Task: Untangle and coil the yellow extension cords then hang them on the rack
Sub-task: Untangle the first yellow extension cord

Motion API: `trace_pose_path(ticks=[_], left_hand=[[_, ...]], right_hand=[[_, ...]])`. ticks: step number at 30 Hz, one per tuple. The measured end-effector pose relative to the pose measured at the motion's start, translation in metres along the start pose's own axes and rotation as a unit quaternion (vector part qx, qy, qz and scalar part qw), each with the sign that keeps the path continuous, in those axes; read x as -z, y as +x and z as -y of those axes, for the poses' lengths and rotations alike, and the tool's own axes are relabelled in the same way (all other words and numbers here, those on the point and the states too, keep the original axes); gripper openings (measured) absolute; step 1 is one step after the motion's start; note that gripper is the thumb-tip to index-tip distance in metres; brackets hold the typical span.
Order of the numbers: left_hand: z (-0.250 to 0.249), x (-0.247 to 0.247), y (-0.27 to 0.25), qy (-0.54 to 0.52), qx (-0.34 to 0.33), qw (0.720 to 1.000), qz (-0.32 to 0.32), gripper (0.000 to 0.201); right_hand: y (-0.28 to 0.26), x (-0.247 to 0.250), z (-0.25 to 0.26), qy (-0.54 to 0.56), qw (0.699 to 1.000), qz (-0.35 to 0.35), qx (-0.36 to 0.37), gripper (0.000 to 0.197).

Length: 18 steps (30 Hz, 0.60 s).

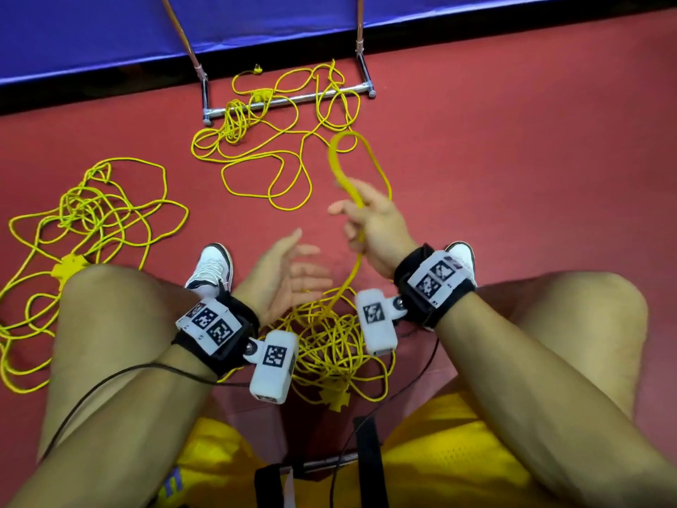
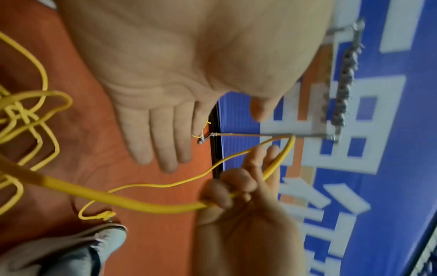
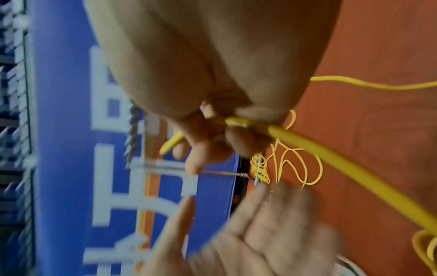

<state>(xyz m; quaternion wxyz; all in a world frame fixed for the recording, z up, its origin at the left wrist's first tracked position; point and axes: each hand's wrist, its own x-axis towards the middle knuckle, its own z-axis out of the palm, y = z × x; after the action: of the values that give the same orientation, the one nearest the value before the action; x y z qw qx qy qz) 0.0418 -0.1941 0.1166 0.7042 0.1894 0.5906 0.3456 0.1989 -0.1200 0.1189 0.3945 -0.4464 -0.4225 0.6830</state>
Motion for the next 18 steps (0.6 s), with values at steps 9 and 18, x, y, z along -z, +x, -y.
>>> trace_pose_path(ticks=[9,18], left_hand=[[-0.017,0.02,0.005,-0.297,-0.08,0.945,-0.108,0.026],[-0.017,0.024,0.01,-0.237,-0.104,0.949,-0.183,0.029]], right_hand=[[-0.035,-0.04,-0.047,-0.24,0.933,0.26,-0.073,0.044],[-0.019,-0.02,-0.051,-0.301,0.935,0.154,-0.106,0.025]])
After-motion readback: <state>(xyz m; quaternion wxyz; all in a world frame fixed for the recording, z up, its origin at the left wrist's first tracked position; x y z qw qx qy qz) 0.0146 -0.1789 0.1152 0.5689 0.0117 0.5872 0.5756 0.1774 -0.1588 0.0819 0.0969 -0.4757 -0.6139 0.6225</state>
